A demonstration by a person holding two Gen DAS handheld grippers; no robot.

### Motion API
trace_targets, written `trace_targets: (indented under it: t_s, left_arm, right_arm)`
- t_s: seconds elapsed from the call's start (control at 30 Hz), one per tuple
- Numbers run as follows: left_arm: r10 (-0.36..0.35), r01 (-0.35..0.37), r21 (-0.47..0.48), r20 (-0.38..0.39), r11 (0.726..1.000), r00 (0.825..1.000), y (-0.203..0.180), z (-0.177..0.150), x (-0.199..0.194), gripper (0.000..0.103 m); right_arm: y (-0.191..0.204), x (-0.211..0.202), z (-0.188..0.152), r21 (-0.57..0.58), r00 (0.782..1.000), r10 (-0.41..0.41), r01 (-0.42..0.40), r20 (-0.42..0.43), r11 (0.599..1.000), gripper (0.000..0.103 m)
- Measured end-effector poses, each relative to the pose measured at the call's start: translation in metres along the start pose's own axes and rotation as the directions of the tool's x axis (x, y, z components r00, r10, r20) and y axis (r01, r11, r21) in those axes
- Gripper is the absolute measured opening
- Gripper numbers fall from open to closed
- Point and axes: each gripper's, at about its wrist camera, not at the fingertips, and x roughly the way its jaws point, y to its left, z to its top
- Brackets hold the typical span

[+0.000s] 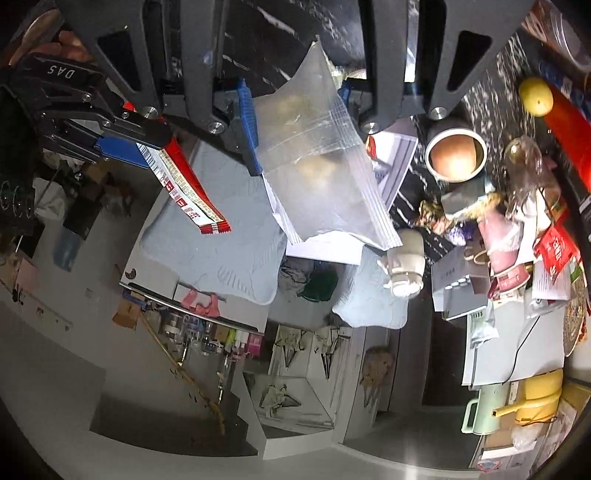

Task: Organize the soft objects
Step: 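Lift the red-and-white packet and zip bag and carry both over the open box, then lower both grippers into the box and open them to release the packet and zip bag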

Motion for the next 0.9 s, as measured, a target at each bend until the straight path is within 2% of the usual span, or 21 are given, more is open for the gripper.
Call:
trace_targets:
  t_s: [0.5, 0.9]
  left_arm:
    - [0.027, -0.029, 0.034, 0.074, 0.999, 0.997, 0.024, 0.057, 0.055, 0.034]
    - [0.059, -0.062, 0.056, 0.055, 0.996, 0.997, 0.042, 0.076, 0.112, 0.034]
  right_arm:
    - [-0.015, 0.048, 0.055, -0.037, 0.998, -0.01, 0.012, 0.059, 0.999, 0.044]
    - [-0.035, 0.103, 0.083, -0.029, 0.998, -0.007, 0.009, 0.064, 1.0, 0.044]
